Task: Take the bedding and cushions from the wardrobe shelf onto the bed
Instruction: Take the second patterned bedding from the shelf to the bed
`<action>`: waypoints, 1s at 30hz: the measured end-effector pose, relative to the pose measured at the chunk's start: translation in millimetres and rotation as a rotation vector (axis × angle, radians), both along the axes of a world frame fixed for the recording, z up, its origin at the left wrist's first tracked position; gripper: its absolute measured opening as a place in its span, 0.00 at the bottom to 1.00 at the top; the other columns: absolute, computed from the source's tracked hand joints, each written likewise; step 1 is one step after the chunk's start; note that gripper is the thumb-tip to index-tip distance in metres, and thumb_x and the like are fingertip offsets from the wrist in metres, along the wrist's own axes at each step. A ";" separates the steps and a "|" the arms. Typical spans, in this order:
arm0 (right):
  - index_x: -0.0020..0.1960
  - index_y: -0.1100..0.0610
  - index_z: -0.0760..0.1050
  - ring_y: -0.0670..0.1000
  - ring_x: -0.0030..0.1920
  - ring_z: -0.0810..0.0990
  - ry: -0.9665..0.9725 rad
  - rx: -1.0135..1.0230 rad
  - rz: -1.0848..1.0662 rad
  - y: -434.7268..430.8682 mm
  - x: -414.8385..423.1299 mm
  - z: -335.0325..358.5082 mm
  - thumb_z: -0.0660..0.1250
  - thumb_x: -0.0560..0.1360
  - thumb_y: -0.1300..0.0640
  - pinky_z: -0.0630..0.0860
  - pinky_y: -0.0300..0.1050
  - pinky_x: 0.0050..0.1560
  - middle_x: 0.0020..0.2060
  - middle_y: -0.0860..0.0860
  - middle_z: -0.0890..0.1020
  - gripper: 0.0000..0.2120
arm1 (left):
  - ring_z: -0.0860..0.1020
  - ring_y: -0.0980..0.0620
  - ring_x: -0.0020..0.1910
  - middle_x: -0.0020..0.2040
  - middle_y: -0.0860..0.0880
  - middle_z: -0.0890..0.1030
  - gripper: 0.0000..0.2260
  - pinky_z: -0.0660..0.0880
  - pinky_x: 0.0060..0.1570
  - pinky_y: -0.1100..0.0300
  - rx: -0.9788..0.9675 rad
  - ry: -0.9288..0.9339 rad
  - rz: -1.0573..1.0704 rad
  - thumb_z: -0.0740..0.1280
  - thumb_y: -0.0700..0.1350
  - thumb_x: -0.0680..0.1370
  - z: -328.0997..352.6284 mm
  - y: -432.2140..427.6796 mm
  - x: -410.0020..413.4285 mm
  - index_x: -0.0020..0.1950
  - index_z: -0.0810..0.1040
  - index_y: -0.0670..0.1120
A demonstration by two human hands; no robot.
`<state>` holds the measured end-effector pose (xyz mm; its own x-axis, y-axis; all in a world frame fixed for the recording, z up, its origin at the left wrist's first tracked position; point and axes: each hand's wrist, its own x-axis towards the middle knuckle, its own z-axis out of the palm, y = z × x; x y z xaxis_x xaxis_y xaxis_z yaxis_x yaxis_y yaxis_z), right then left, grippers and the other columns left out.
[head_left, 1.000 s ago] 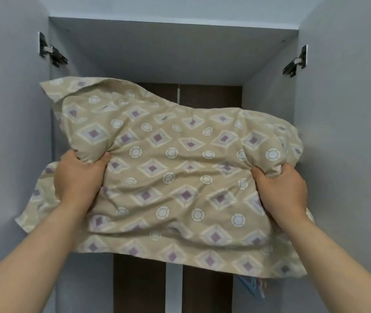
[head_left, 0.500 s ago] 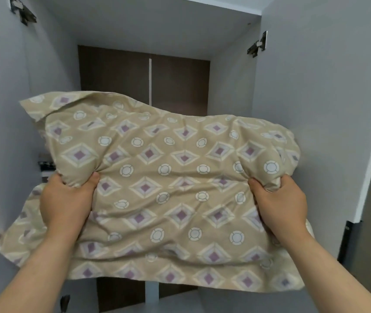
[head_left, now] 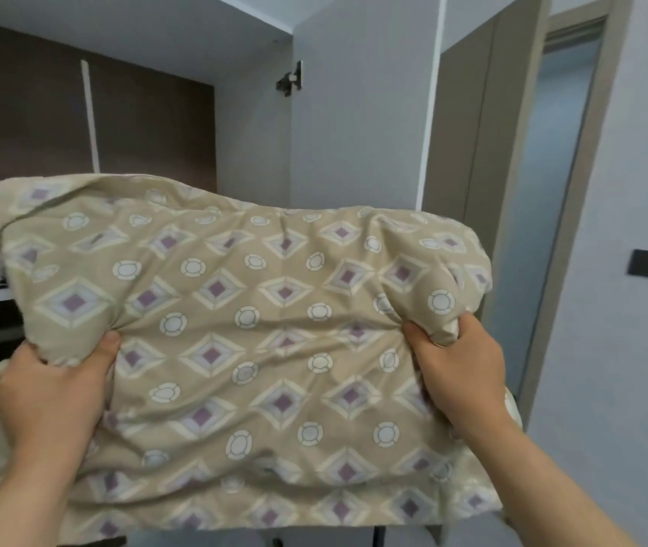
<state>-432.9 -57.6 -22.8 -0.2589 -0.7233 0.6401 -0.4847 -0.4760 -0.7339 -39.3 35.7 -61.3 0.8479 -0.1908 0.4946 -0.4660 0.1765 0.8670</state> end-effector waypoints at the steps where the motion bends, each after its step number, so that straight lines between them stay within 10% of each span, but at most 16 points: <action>1: 0.40 0.45 0.72 0.41 0.35 0.75 -0.003 -0.007 -0.036 7.5 -18.9 0.4 0.66 0.64 0.31 0.68 0.39 0.33 0.33 0.40 0.79 0.18 | 0.80 0.43 0.49 0.51 0.51 0.82 0.35 0.75 0.49 0.48 -0.011 -0.008 -0.023 0.70 0.72 0.59 3.6 -6.5 -15.8 0.57 0.73 0.53; 30: 0.42 0.48 0.72 0.48 0.35 0.75 -0.064 0.078 -1.366 382.3 -623.5 -52.3 0.65 0.64 0.31 0.70 0.46 0.34 0.35 0.43 0.78 0.21 | 0.78 0.35 0.50 0.53 0.38 0.81 0.28 0.69 0.42 0.51 0.047 -0.262 -1.312 0.73 0.61 0.66 12.8 -47.6 -815.1 0.55 0.77 0.41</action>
